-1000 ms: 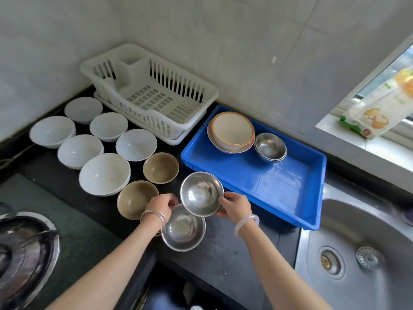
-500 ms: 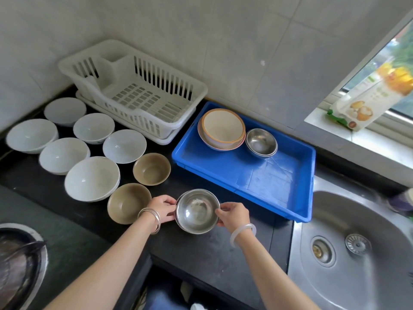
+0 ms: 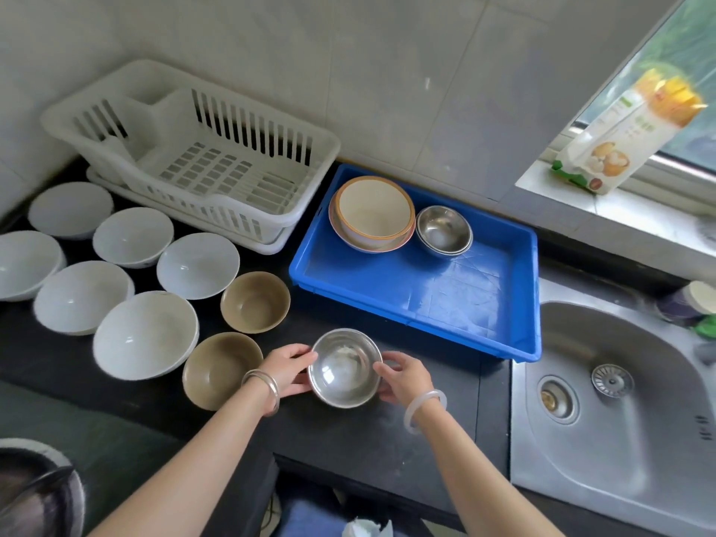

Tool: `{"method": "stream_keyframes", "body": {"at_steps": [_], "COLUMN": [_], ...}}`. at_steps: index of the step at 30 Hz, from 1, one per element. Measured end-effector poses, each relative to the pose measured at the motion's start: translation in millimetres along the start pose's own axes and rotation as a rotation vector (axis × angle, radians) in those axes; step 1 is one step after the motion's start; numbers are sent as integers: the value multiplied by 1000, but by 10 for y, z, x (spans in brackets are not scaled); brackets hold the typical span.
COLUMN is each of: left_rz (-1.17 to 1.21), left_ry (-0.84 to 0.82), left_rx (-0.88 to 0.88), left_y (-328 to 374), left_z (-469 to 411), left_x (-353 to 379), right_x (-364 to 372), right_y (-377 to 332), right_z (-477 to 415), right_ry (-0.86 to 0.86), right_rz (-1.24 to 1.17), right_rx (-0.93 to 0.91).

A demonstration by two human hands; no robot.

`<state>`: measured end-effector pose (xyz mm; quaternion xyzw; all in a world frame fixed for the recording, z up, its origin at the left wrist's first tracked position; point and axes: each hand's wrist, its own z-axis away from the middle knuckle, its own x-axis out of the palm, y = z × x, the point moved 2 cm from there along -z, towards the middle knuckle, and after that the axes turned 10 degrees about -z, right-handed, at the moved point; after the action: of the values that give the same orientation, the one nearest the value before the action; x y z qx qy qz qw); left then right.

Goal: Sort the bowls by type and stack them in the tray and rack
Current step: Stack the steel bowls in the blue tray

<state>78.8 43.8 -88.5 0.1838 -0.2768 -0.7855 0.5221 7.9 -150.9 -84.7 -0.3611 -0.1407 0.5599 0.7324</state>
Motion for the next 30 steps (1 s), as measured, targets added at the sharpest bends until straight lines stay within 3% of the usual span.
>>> {"method": "stream_keyframes", "body": {"at_steps": [3, 12, 19, 26, 30], "left_rz": [-55, -39, 39, -7, -240], "left_ry": [-22, -72, -65, 79, 273], "left_rx": [0, 159, 268, 324, 364], "left_y": [25, 746, 1633, 2284, 2464], "left_z": [-1, 18, -192, -755, -1122], "left_x": [-6, 234, 1019, 1643, 1741], "right_x": [30, -431, -1210, -1717, -1764], "right_y": [9, -527, -1225, -1727, -1879], "right_z": [-1, -126, -541, -1201, -1550], "right_ry": [-76, -16, 123, 187, 197], "right_rz": [-144, -260, -289, -280, -263], "right_rx": [76, -105, -206, -215, -212]}}
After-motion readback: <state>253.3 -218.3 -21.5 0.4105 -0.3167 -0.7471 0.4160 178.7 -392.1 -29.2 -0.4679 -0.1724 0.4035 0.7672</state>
